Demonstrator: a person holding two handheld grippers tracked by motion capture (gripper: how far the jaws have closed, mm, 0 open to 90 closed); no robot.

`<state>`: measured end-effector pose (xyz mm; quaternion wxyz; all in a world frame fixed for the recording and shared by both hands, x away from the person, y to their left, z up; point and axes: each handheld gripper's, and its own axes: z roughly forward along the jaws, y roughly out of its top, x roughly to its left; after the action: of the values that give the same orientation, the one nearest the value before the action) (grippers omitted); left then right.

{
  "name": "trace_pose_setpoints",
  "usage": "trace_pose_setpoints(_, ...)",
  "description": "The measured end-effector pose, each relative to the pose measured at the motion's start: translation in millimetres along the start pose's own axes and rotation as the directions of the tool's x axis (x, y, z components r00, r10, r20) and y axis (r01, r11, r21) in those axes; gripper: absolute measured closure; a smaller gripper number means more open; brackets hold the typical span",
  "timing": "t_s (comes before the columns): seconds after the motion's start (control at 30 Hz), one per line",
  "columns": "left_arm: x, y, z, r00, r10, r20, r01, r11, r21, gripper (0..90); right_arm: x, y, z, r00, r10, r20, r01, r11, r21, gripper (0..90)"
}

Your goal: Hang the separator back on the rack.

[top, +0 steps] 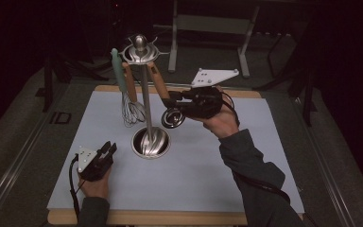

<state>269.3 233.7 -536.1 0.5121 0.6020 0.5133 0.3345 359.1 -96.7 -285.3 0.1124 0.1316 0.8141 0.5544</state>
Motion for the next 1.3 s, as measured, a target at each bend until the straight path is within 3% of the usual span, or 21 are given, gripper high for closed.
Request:
trace_pose_setpoints(0.87,0.0,0.1,0.0,1.0000,-0.001,0.000,0.001,1.0000,-0.002,71.6,-5.6,-1.9,10.2,0.9996,0.017,-0.021,-0.017,0.9999,0.004,70.5)
trace_pose_setpoints(1.3,0.3,0.1,-0.3,1.0000,0.002,0.000,-0.002,1.0000,0.000,71.6,-8.9,-4.7,14.4,0.9993,0.035,0.013,-0.035,0.9989,0.032,67.5)
